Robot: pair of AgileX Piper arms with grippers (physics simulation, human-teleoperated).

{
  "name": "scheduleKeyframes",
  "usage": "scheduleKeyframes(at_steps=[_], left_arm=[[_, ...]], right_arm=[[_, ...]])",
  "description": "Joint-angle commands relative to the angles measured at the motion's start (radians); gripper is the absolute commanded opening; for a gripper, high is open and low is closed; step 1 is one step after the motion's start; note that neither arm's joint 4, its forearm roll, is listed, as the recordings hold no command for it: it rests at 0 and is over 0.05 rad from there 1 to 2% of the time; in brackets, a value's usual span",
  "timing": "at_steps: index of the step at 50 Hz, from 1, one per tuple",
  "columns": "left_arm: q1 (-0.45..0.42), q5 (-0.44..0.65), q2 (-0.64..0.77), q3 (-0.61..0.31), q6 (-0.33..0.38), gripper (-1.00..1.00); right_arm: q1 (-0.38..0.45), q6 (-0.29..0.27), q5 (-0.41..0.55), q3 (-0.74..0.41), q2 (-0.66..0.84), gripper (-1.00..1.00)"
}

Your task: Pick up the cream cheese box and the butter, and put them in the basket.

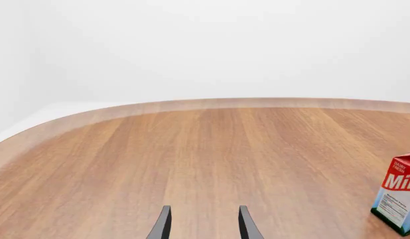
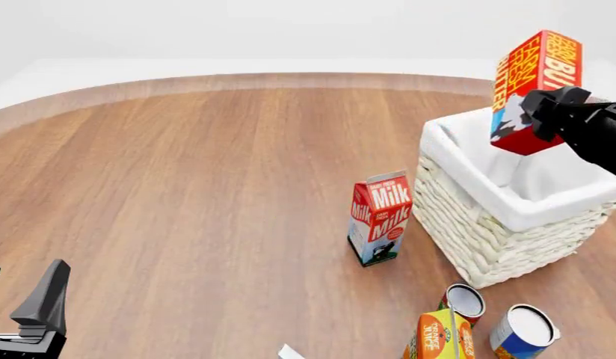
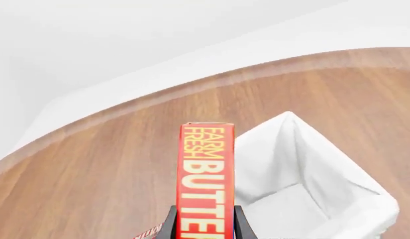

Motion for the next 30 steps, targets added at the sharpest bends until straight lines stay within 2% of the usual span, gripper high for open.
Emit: scheduleKeyframes(at_steps=[1,14,30], left_arm=[[0.0,0.0,0.0,0.0,0.0,1.0],[0.0,0.0,0.0,0.0,0.0,1.0],[0.0,0.0,0.0,0.0,0.0,1.0]], right_arm=[[-0.028,0.042,-0.022,0.001,0.013,-1.0],[-0.064,0.069,-0.051,0.037,0.029,-1.0],[-0.053,0.082,-0.098,0.045,0.084,-1.0]])
